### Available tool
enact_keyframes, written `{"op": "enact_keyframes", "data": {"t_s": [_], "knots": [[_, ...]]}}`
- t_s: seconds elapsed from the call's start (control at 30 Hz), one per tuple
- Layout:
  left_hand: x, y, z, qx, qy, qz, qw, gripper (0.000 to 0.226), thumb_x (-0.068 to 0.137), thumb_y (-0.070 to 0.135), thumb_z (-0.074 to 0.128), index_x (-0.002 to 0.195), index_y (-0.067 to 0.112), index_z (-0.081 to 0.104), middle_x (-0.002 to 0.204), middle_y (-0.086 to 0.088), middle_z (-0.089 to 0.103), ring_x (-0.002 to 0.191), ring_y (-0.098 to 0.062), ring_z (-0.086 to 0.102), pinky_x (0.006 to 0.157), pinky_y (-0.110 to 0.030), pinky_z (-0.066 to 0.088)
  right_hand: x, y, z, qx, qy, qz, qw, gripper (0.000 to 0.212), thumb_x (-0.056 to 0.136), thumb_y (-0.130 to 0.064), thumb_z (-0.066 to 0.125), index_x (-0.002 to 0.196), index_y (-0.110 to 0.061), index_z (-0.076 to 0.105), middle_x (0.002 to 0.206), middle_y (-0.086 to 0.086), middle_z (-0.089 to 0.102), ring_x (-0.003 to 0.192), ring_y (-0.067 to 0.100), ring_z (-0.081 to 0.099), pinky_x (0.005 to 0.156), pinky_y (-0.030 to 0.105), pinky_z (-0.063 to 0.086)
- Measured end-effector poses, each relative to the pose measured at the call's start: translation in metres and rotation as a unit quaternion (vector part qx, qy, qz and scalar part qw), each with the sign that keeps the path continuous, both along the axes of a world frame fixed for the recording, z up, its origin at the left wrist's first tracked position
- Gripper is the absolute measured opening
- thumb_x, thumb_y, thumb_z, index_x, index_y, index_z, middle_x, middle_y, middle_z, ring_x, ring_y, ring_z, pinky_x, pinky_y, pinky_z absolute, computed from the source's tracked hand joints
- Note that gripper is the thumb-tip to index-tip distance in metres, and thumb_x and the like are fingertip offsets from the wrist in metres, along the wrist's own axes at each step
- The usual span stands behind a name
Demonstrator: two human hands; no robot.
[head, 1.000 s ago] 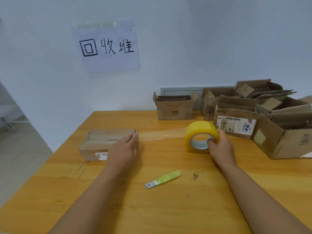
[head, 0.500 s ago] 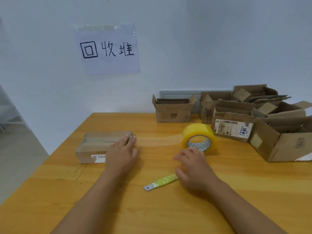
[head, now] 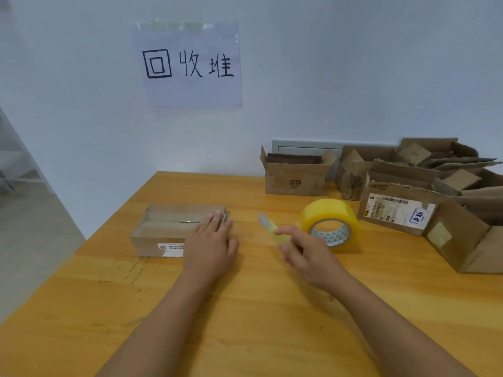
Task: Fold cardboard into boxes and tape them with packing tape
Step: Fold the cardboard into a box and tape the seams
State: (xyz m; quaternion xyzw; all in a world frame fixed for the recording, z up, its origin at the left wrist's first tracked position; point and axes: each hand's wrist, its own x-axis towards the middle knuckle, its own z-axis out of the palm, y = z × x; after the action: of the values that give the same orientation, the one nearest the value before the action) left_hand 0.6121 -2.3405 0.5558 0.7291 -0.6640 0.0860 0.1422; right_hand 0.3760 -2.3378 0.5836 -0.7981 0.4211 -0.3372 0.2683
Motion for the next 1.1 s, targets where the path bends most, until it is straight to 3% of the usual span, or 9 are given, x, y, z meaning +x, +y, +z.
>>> {"op": "enact_keyframes", "data": {"t_s": [0.1,0.2,0.27,0.33,0.37,0.5,0.7,0.93,1.1], "knots": [[0.001,-0.001,0.000,0.004,-0.002,-0.003,1.000,0.064,0.081,0.043,0.028,0.126,0.021,0.069,0.140,-0.007,0.058,0.132,-0.023,0.054,0.108,-0.038,0.041,0.023,-0.019,0.009,0.032,-0.146,-0.057,0.987,0.018,0.093,-0.020,0.068,0.098,-0.037,0.062,0.072,-0.011,0.065,0.070,0.008,0.060,0.070,0.033,0.050],[0.002,-0.002,-0.002,0.002,-0.012,-0.009,1.000,0.065,0.082,0.043,0.028,0.129,0.021,0.067,0.142,-0.007,0.056,0.133,-0.023,0.052,0.109,-0.038,0.040,0.040,-0.029,0.002,0.031,-0.117,-0.072,0.990,0.040,0.085,-0.031,0.077,0.121,-0.031,0.059,0.104,-0.013,0.068,0.095,0.000,0.060,0.082,0.023,0.049],[0.002,-0.003,-0.003,-0.001,-0.019,-0.011,1.000,0.060,0.081,0.041,0.033,0.122,0.020,0.071,0.136,-0.007,0.062,0.126,-0.023,0.058,0.104,-0.038,0.046,0.041,-0.029,-0.003,-0.151,-0.033,-0.129,0.980,0.051,0.082,-0.031,0.077,0.128,-0.018,0.060,0.105,-0.002,0.066,0.099,0.012,0.058,0.081,0.028,0.051],[0.003,-0.004,-0.005,-0.006,-0.017,-0.011,1.000,0.057,0.080,0.040,0.036,0.120,0.020,0.073,0.133,-0.007,0.064,0.124,-0.023,0.060,0.102,-0.038,0.048,0.034,-0.028,-0.005,-0.331,0.020,-0.191,0.924,0.049,0.078,-0.028,0.070,0.123,-0.009,0.064,0.093,0.005,0.066,0.097,0.021,0.054,0.076,0.036,0.049],[0.003,-0.005,-0.006,-0.011,-0.017,-0.010,1.000,0.056,0.081,0.040,0.037,0.119,0.020,0.073,0.133,-0.007,0.064,0.124,-0.023,0.061,0.102,-0.038,0.048,0.028,-0.030,-0.003,-0.367,0.045,-0.217,0.904,0.049,0.078,-0.027,0.066,0.123,-0.009,0.064,0.092,0.005,0.067,0.101,0.025,0.052,0.079,0.040,0.045],[0.003,-0.007,-0.009,-0.032,-0.021,-0.013,0.999,0.055,0.081,0.039,0.038,0.118,0.018,0.073,0.132,-0.008,0.064,0.123,-0.024,0.061,0.101,-0.039,0.048,0.012,-0.040,0.000,-0.296,0.156,-0.304,0.892,0.048,0.080,-0.022,0.074,0.125,-0.016,0.060,0.104,0.003,0.071,0.120,0.033,0.053,0.094,0.047,0.031],[0.003,-0.010,-0.007,-0.040,-0.015,-0.004,0.999,0.054,0.085,0.042,0.036,0.117,0.020,0.074,0.131,-0.007,0.065,0.122,-0.024,0.062,0.100,-0.040,0.049,0.010,-0.044,-0.006,-0.294,0.199,-0.255,0.899,0.045,0.074,-0.018,0.078,0.117,-0.019,0.065,0.103,0.000,0.073,0.116,0.027,0.060,0.096,0.041,0.026],[0.008,-0.009,-0.005,-0.034,-0.019,-0.023,0.999,0.053,0.085,0.041,0.037,0.118,0.021,0.073,0.131,-0.006,0.065,0.121,-0.024,0.062,0.097,-0.039,0.050,0.059,-0.040,-0.009,-0.335,0.261,-0.167,0.890,0.048,0.079,-0.021,0.047,0.123,-0.010,0.063,0.100,0.004,0.072,0.104,0.023,0.065,0.098,0.040,0.032],[0.019,-0.009,-0.008,-0.054,0.000,-0.051,0.997,0.048,0.094,0.040,0.034,0.120,0.024,0.072,0.131,-0.004,0.066,0.121,-0.024,0.062,0.096,-0.039,0.051,0.085,-0.039,-0.016,-0.337,0.259,-0.150,0.893,0.056,0.071,-0.010,0.069,0.125,-0.006,0.061,0.097,0.003,0.072,0.101,0.024,0.066,0.100,0.038,0.031]]}}
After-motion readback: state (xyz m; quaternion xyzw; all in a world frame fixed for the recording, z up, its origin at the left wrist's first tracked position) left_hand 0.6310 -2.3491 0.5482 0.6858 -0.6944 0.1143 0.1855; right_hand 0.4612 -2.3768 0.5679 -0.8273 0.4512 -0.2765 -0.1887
